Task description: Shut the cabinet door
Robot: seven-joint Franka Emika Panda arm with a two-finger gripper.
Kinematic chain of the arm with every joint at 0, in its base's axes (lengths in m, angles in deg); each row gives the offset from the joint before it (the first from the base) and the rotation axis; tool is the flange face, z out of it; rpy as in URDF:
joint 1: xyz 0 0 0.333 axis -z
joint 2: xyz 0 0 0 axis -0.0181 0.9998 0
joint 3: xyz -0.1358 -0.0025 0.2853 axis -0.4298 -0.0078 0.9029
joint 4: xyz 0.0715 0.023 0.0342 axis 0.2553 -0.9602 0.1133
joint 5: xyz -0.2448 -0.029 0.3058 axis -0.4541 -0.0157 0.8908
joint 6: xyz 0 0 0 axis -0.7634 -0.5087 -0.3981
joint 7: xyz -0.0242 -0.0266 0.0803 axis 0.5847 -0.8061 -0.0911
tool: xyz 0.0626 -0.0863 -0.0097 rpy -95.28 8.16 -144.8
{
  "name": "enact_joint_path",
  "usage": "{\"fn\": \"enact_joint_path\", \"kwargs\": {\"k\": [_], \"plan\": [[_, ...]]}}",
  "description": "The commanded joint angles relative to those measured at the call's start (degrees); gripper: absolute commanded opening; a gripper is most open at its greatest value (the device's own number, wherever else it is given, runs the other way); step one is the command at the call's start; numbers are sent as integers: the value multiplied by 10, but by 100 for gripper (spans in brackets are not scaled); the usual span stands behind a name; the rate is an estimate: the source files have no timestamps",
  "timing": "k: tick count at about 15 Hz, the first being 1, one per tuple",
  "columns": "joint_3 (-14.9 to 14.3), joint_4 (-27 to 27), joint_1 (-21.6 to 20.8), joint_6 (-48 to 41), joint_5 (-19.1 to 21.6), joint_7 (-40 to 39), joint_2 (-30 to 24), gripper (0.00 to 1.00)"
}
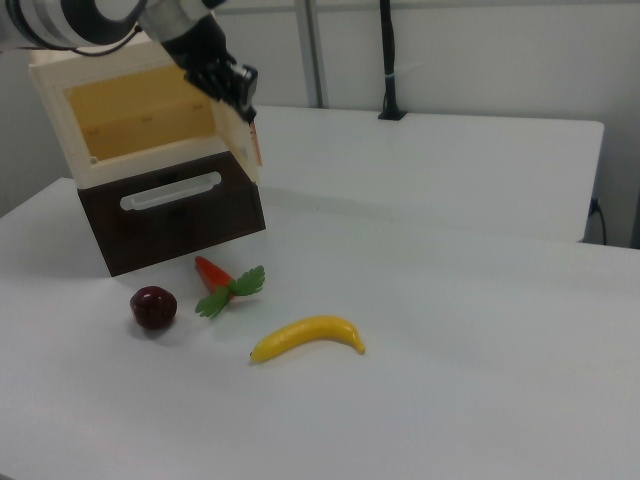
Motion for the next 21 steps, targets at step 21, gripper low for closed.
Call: {"fn": "enact_joint_path", "kwargs": {"k": [21], "plan": [[6,-10,-92,168,58,245,54,0]]}}
